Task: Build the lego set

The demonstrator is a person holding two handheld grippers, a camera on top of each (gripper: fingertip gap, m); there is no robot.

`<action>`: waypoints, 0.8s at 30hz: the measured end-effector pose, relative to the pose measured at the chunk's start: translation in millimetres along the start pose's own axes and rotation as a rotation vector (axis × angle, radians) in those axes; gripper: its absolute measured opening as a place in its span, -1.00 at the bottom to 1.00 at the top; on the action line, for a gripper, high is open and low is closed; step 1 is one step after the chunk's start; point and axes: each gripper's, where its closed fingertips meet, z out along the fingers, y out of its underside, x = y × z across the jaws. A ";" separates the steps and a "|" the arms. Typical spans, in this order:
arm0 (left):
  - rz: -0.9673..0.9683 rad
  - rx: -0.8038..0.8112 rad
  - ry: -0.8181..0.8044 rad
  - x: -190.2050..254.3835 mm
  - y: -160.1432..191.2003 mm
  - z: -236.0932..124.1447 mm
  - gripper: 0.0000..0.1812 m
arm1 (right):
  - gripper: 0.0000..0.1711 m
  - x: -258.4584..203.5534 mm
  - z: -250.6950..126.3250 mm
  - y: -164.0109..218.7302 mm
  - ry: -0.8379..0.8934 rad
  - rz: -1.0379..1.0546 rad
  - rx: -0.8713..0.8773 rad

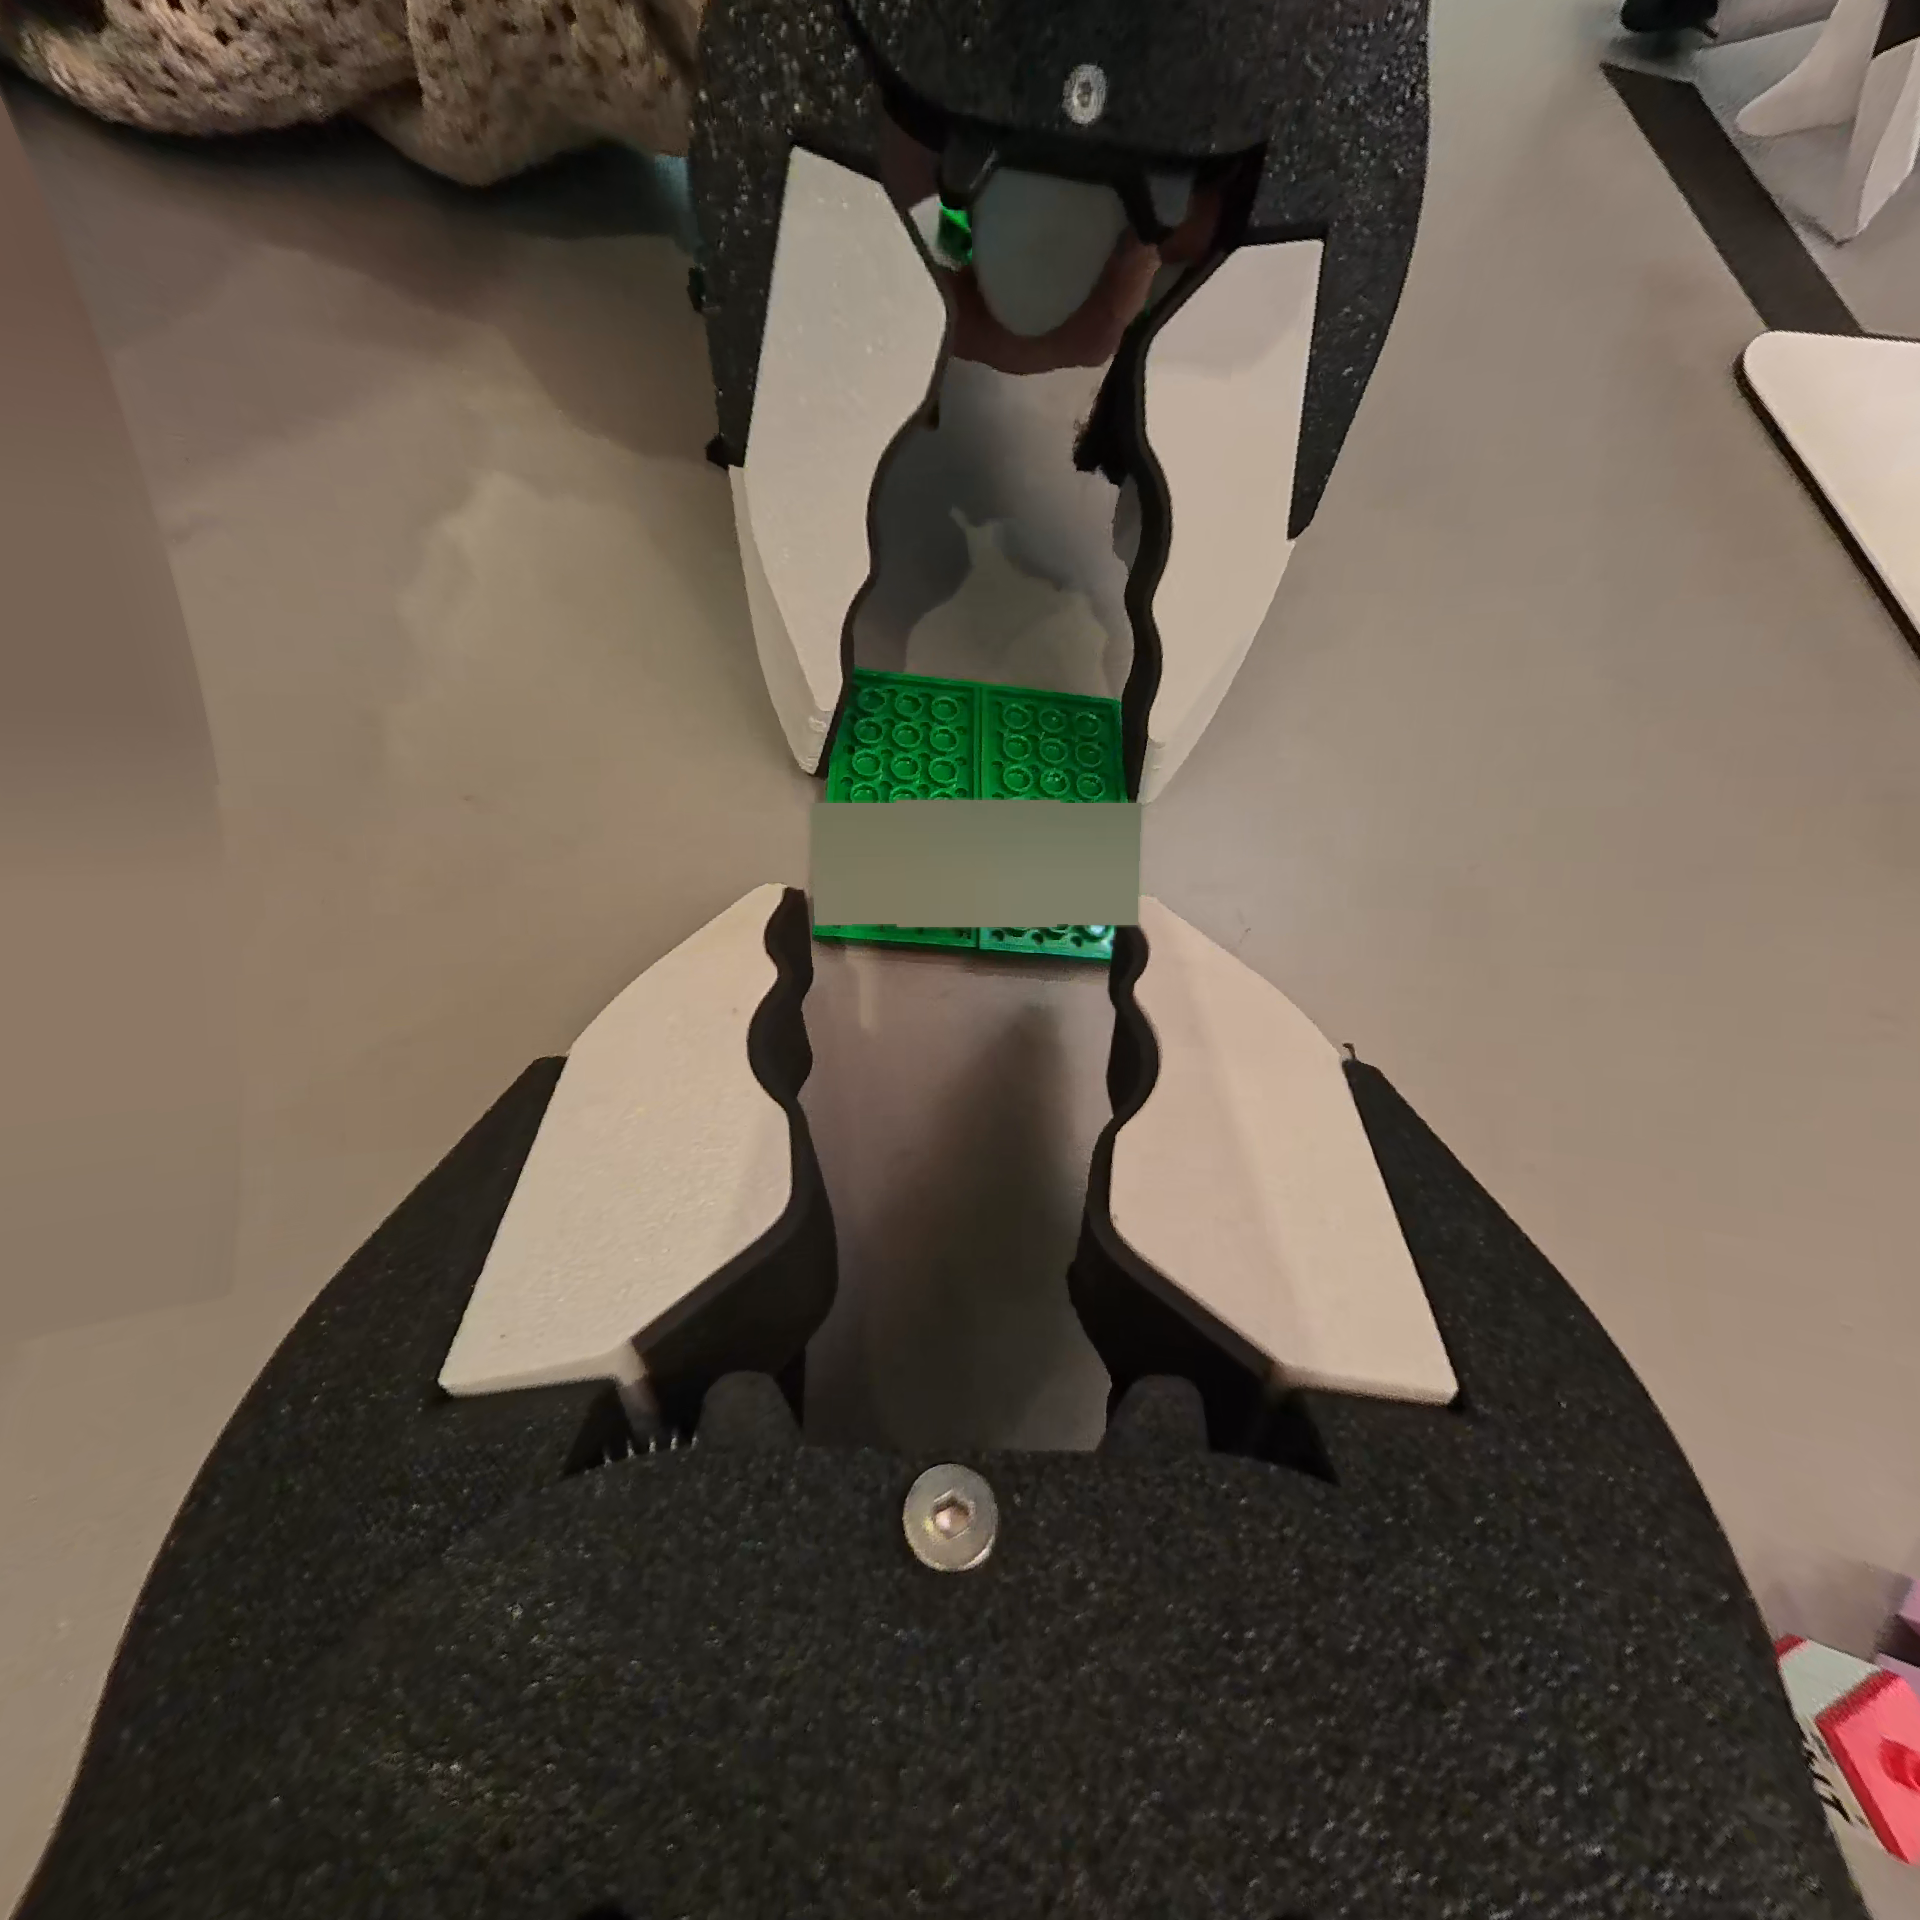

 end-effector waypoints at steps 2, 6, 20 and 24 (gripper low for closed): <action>0.025 0.009 -0.012 0.1 -0.9 -0.4 -0.28 | -0.36 2.1 -1.5 -1.3 0.008 0.011 0.014; 0.077 0.043 -0.048 -1.4 -3.9 -1.2 -0.28 | -0.38 15.8 -4.3 0.1 0.060 0.096 0.020; 0.218 0.139 -0.095 -1.3 -7.5 -3.8 -0.56 | -0.51 21.6 0.7 -6.9 -0.134 0.667 0.076; 0.239 0.109 -0.105 -1.8 -4.1 -5.1 -0.68 | -0.51 18.4 0.8 -7.8 -0.089 0.539 0.077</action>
